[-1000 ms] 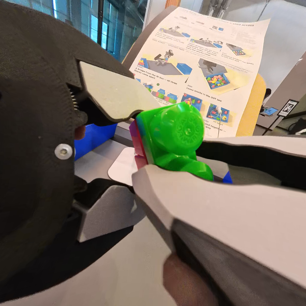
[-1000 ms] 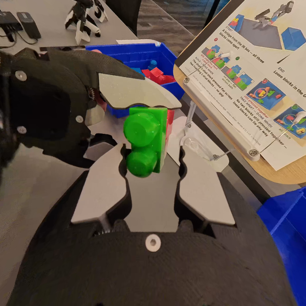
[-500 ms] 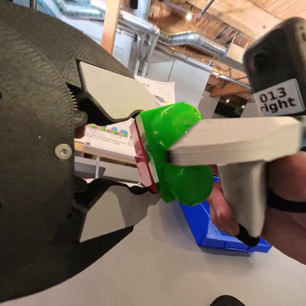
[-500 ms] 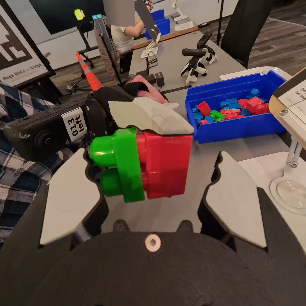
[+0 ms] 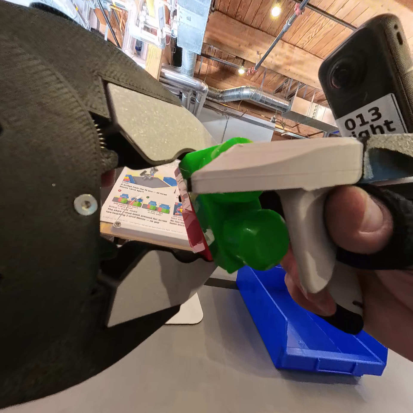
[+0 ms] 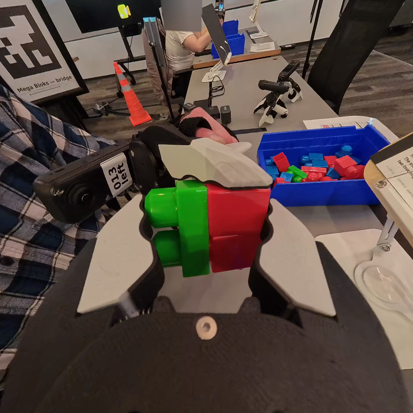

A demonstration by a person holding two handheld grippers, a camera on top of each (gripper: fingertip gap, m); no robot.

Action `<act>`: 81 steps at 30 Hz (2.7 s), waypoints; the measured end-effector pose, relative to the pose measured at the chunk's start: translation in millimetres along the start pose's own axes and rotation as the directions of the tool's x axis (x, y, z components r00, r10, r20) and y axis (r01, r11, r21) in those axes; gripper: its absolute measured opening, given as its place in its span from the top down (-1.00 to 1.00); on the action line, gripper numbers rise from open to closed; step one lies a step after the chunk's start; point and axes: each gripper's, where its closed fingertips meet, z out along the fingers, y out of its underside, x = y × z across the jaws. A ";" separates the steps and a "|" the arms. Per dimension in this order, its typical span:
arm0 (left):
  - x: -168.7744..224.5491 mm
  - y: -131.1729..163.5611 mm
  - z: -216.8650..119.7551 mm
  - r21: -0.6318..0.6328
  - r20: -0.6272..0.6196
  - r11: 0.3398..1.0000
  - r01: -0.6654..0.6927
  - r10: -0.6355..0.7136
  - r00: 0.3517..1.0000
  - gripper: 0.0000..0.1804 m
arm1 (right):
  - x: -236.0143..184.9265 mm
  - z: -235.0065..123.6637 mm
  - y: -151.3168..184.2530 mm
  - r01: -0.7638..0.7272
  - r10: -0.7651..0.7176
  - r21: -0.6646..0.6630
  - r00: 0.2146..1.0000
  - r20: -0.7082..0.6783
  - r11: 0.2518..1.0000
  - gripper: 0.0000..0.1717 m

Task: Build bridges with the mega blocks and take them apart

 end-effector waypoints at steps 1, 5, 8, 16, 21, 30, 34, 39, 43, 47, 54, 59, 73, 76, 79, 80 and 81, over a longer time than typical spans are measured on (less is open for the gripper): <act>-2.0 -0.6 -0.6 -0.001 0.010 1.000 -0.001 0.001 1.000 0.13 | -0.8 0.3 -1.2 0.004 -0.004 -0.001 1.000 0.000 1.000 -0.14; -6.9 2.0 -1.8 -0.016 0.030 1.000 0.014 -0.014 0.999 0.12 | 0.5 4.0 -7.5 -0.012 0.012 0.038 1.000 0.001 0.999 -0.13; -13.2 1.2 -6.6 0.010 0.079 0.998 0.068 -0.068 0.995 0.12 | 3.5 4.3 -13.5 -0.005 0.008 0.071 0.999 -0.042 0.997 -0.36; -27.0 -7.8 -19.7 0.078 0.162 0.991 0.108 -0.120 0.980 0.12 | -17.5 8.4 -2.1 -0.015 0.014 0.012 0.998 0.061 1.000 -0.27; -31.3 -9.2 -22.1 0.079 0.187 0.993 0.091 -0.104 0.977 0.12 | -18.8 7.4 -5.0 0.010 -0.010 0.000 0.998 0.060 1.000 -0.22; -28.8 -9.7 -24.1 0.101 0.174 0.991 0.087 -0.104 0.979 0.13 | -21.2 9.6 -4.1 -0.011 0.009 0.032 0.997 0.081 0.999 -0.20; -19.6 -7.3 -21.5 0.104 0.065 0.988 0.113 -0.120 0.991 0.13 | -14.0 9.5 -4.1 -0.085 0.080 0.045 0.992 0.102 0.995 -0.37; 5.8 -3.1 -20.6 0.077 -0.256 0.987 0.142 -0.118 0.959 0.13 | -8.3 11.0 -7.9 -0.217 0.200 0.085 0.964 0.173 0.972 -0.40; 10.2 11.2 -14.9 -0.025 -0.299 1.000 0.009 -0.017 0.954 0.13 | -8.1 25.7 3.4 -0.213 0.199 0.068 0.965 0.169 0.975 -0.36; 13.7 12.6 -15.3 -0.042 -0.326 0.998 -0.054 0.037 0.945 0.13 | -7.9 28.4 3.3 -0.206 0.182 0.122 0.966 0.183 0.971 -0.32; 13.9 15.2 -12.1 -0.042 -0.317 0.996 -0.080 0.063 0.947 0.09 | -4.7 17.5 -5.1 -0.332 0.229 0.293 0.914 0.335 0.897 -0.31; 4.3 16.0 -8.9 -0.025 -0.250 0.999 0.037 -0.042 0.967 -0.05 | 0.1 -11.6 -22.1 -0.490 0.226 0.464 0.827 0.514 0.738 -0.34; 22.9 21.7 -4.1 -0.024 -0.274 0.984 0.179 -0.178 0.945 0.09 | -8.1 7.0 -10.5 -0.588 0.333 0.288 0.723 0.605 0.756 -0.36; 17.9 29.5 -0.6 -0.038 -0.202 0.971 0.237 -0.240 0.950 0.09 | 2.0 10.2 -13.8 -0.585 0.357 0.335 0.761 0.542 0.739 -0.43; 22.1 24.0 -5.0 0.008 -0.291 0.905 0.425 -0.405 0.867 0.09 | 8.3 4.3 -15.8 -0.508 0.331 0.413 0.841 0.428 0.756 -0.49; 20.9 22.3 -7.5 0.020 -0.341 0.852 0.523 -0.486 0.804 0.09 | 10.0 -0.7 -16.7 -0.461 0.308 0.437 0.873 0.377 0.772 -0.52; 20.8 18.5 -11.5 0.023 -0.428 0.771 0.637 -0.568 0.703 0.09 | 12.8 -5.3 -16.8 -0.370 0.265 0.461 0.923 0.279 0.806 -0.56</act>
